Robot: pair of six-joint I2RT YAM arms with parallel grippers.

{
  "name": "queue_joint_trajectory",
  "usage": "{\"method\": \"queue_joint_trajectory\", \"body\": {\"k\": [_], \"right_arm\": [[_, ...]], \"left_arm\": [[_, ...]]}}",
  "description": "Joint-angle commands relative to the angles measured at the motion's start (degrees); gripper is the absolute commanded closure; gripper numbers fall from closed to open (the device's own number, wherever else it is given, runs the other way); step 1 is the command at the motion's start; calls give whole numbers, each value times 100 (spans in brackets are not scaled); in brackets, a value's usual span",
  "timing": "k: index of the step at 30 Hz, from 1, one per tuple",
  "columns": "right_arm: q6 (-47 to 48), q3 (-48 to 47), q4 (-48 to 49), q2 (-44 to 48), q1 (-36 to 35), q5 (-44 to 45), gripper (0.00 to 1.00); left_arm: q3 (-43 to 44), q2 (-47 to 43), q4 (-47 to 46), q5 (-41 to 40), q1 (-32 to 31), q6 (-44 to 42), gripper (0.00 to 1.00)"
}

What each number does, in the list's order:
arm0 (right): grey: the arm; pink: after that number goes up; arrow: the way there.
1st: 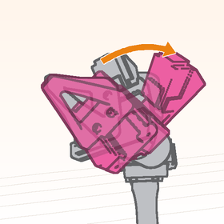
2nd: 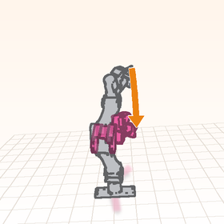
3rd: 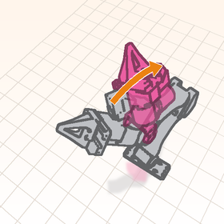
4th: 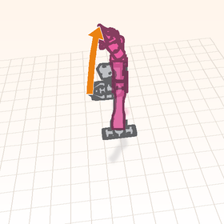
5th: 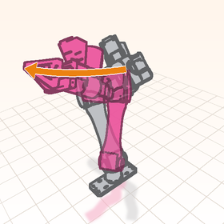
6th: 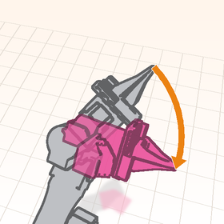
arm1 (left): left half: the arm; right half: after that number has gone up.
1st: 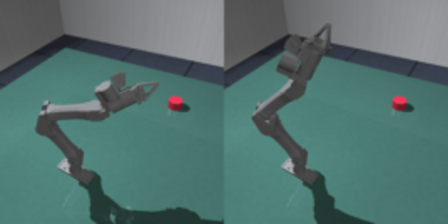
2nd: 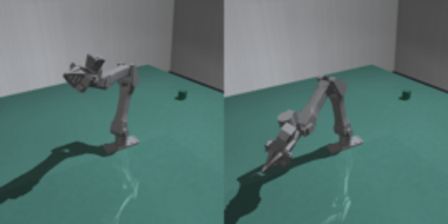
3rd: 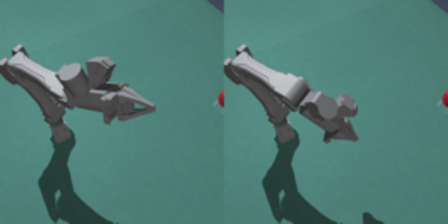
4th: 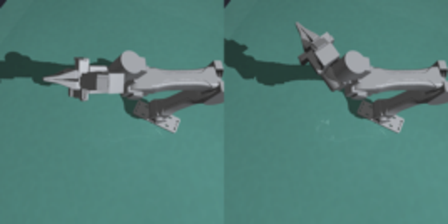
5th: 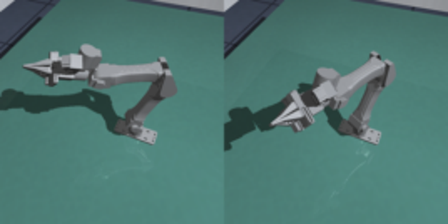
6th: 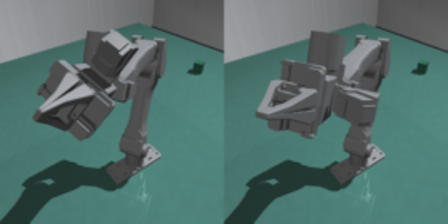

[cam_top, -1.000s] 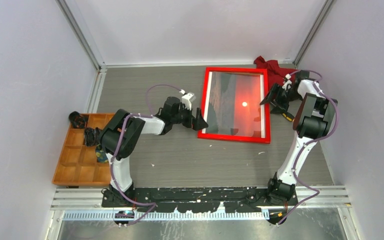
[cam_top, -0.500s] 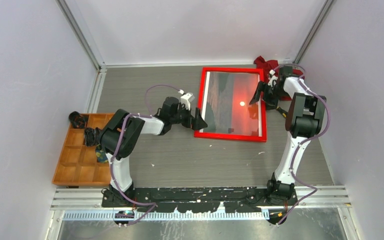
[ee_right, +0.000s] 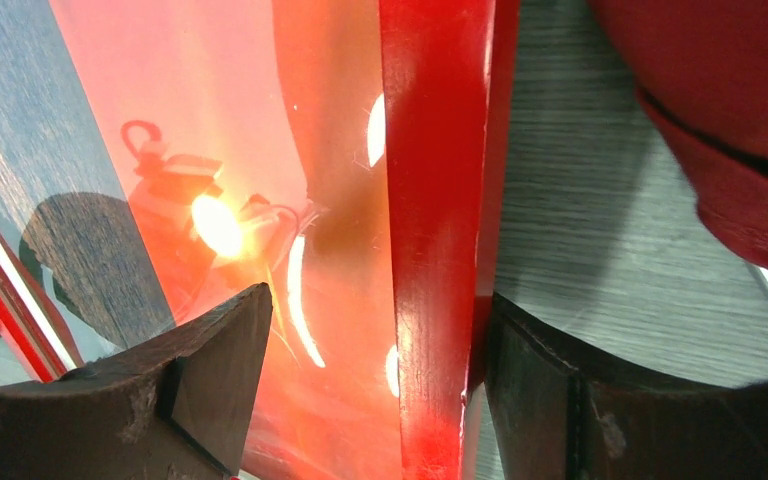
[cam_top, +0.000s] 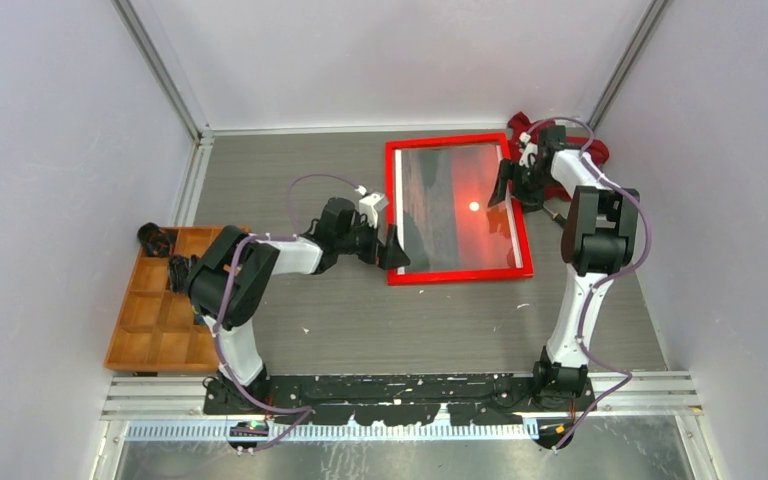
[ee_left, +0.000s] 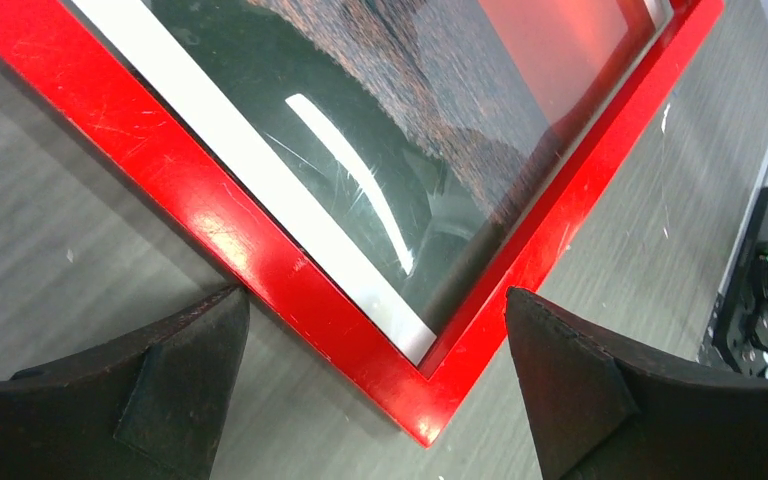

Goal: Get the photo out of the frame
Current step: Turn over the photo frame at the center of the board.

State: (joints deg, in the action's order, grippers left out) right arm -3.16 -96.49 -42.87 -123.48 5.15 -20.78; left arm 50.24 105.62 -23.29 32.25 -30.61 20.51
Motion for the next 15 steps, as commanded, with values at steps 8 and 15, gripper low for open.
{"method": "queue_joint_trajectory", "body": {"k": [8,15], "right_arm": [[44,36,-26,363,-203,422,23],[170,82,-231,467,-181,750,25]], "left_arm": [[136,-476,1005,-372,-182,-588,0],[393,-627,1378,-1108,-182,-1015,0]]}}
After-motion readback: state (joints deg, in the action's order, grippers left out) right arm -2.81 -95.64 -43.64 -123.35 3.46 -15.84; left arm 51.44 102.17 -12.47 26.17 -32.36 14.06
